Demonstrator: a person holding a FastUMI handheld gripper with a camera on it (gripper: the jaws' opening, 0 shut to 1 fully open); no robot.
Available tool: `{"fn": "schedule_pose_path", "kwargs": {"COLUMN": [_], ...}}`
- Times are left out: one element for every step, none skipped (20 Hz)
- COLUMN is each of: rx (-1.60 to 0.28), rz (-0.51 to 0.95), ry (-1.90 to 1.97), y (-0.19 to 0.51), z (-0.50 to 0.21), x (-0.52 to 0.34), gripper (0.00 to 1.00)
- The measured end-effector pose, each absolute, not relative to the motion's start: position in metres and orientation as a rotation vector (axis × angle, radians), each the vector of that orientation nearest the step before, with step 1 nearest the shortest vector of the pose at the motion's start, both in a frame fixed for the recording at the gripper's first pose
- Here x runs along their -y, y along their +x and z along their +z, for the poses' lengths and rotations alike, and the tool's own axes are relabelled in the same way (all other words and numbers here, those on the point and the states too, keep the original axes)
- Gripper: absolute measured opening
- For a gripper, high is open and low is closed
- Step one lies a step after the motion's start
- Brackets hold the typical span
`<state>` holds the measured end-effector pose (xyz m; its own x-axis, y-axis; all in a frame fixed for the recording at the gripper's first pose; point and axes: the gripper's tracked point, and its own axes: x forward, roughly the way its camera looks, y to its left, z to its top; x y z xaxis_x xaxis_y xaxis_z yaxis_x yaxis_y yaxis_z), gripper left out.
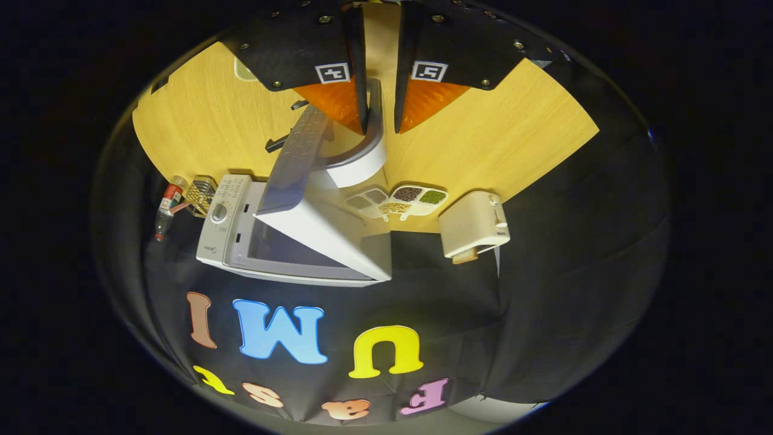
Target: Open the microwave, put the food inside, and close the microwave door.
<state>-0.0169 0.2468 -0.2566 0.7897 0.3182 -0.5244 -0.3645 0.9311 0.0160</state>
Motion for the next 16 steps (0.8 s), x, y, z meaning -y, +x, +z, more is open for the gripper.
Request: {"fn": "schedule_pose_path", "kwargs": {"rx": [-0.543, -0.541, -0.542, -0.545, -0.545, -0.542, -0.538, -0.535, -0.533, -0.532, -0.532, -0.534, -0.538, -0.544, -0.548, -0.551], "rz": [0.366, 0.362, 0.356, 0.347, 0.337, 0.335, 0.34, 0.351, 0.368, 0.378, 0.383, 0.386, 0.387, 0.39, 0.394, 0.402], "ry": [-0.106, -0.117, -0.121, -0.124, -0.122, -0.117, -0.114, -0.117, -0.122, -0.127, -0.134, -0.136, -0.133, -0.127, -0.122, -0.119], "y": [-0.019, -0.021, -0.021, -0.023, -0.025, -0.028, -0.03, -0.034, -0.036, -0.038, -0.038, -0.04, -0.04, -0.041, -0.042, -0.044], "z": [-0.256, -0.256, -0.256, -0.257, -0.256, -0.255, -0.254, -0.253, -0.253, -0.254, -0.254, -0.254, -0.253, -0.255, -0.254, -0.253], "x": [-0.252, -0.256, -0.26, -0.263, -0.266, -0.27, -0.276, -0.282, -0.289, -0.295, -0.298, -0.301, -0.303, -0.305, -0.308, -0.311], "gripper": [0.23, 0.23, 0.23, 0.23, 0.23, 0.23, 0.23, 0.23, 0.23, 0.23, 0.23, 0.23, 0.23, 0.23, 0.23, 0.23]}}
